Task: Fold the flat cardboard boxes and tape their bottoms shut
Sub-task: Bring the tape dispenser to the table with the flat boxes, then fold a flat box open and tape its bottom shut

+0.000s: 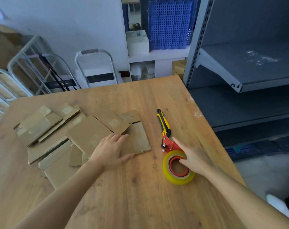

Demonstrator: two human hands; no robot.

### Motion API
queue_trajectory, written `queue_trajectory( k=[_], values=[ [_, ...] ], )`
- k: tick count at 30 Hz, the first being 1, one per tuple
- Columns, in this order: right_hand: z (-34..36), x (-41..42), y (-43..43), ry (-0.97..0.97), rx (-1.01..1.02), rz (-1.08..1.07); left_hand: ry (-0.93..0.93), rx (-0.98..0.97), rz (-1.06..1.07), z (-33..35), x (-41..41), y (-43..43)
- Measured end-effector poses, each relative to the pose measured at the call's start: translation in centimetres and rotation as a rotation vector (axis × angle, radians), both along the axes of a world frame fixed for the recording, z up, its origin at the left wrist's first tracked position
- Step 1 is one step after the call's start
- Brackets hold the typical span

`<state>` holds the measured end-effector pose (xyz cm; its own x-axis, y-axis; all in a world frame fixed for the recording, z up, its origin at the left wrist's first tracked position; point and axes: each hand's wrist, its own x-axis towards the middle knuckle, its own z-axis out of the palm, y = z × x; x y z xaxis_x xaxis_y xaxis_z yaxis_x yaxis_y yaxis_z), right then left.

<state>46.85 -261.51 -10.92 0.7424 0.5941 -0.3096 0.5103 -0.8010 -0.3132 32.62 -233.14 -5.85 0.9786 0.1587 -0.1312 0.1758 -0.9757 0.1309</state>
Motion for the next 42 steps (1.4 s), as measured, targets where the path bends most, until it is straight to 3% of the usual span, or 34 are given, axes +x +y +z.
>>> queue_trajectory(
  k=[6,11,15,19,25,35,42],
  values=[
    [0.3,0.4,0.5,0.108,-0.029,-0.046,-0.024,-0.008,0.014,-0.2,-1.0,0.1],
    [2.6,-0.1,2.8,0.021,0.04,-0.081,-0.032,-0.016,0.05,0.2,-2.1,1.2],
    [5.3,-1.9,7.6,0.013,0.253,-0.023,-0.047,-0.015,0.079,1.1,-3.6,3.3],
    [6.2,-4.0,13.7,0.049,0.28,0.05,-0.035,-0.021,0.138,1.6,-5.6,6.3],
    [4.2,-5.0,20.8,0.23,0.25,-0.002,-0.042,-0.038,0.222,1.3,-8.1,10.7],
    [2.6,-1.6,27.1,0.223,0.078,-0.068,-0.016,-0.266,0.467,-1.6,-6.1,14.7],
    [2.8,-1.9,27.6,0.188,0.142,-0.196,-0.297,-0.565,0.736,-1.7,-4.3,14.2]
  ],
)
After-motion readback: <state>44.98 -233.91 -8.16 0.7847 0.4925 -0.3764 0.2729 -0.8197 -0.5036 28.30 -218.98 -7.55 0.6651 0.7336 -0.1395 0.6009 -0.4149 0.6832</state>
